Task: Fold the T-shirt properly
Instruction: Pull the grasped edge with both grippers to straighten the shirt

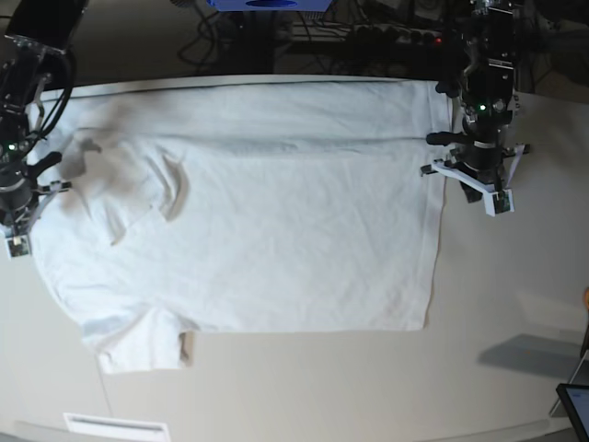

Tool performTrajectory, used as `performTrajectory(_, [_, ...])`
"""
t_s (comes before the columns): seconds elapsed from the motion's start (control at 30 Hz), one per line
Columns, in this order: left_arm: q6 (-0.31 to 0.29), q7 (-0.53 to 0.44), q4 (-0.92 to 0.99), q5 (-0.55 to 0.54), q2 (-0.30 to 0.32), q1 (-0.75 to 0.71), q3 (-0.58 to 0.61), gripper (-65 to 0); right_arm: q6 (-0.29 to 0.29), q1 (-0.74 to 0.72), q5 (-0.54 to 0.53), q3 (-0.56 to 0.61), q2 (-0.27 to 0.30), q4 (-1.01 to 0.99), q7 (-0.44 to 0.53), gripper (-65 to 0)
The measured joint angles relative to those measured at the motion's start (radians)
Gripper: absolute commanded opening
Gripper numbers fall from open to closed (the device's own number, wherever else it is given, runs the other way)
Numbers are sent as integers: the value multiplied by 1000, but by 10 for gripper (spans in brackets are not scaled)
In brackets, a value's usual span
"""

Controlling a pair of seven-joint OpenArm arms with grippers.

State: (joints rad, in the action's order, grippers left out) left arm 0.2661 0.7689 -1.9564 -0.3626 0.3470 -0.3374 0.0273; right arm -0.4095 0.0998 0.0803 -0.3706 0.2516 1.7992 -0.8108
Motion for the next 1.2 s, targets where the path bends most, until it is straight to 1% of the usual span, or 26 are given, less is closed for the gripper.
performTrajectory(0.03, [-43, -2, -26, 0, -25, -2, 0, -650, -19, -8, -8, 2, -10, 6, 0, -640])
performTrajectory(0.13, [-93, -2, -23, -15, -132, 7, 2, -650, -24, -18, -21, 12, -18, 12, 13, -640])
performTrajectory(0.27, [-84, 5, 13, -7, -196, -22, 7, -650, -16, -10, -1, 5, -9, 8, -3, -640])
performTrajectory(0.3, [-102, 5, 13, -18, -209, -29, 5, -650, -16, -11, -2, 6, -9, 8, -2, -640])
performTrajectory(0.37, [-173, 9, 13, -102, -211, -31, 6, -650, -19, -14, -16, 9, -11, 8, 7, -640])
performTrajectory(0.4, [-196, 7, 13, -147, -212, -29, 6, -650, -19, -14, -14, 9, -11, 8, 7, -640])
performTrajectory(0.43, [-201, 1, 17, -183, -214, -24, 5, -650, -18, -13, -11, 9, -11, 8, 3, -640])
performTrajectory(0.5, [-189, -2, 46, -219, -206, -18, -2, -650, -17, -13, -10, 8, -11, 8, 0, -640])
performTrajectory(0.63, [-188, -2, 119, -233, -189, -16, -4, -650, -17, -13, -10, 8, -12, 8, 0, -640])
performTrajectory(0.87, [-208, -70, 210, -253, -188, -3, -8, -650, -17, -10, -10, 8, -13, 8, 1, -640])
performTrajectory(1.0, [-172, -79, 218, -278, -146, -4, -3, -650, -16, -10, -10, 8, -12, 8, 0, -640])
performTrajectory(1.1, [-163, -79, 217, -278, -108, -6, -2, -650, -17, -10, -10, 6, -32, 8, 1, -640])
performTrajectory(1.2, [-159, -94, 216, -269, -85, -24, -9, -650, -17, -8, -10, 6, -40, 8, 0, -640])
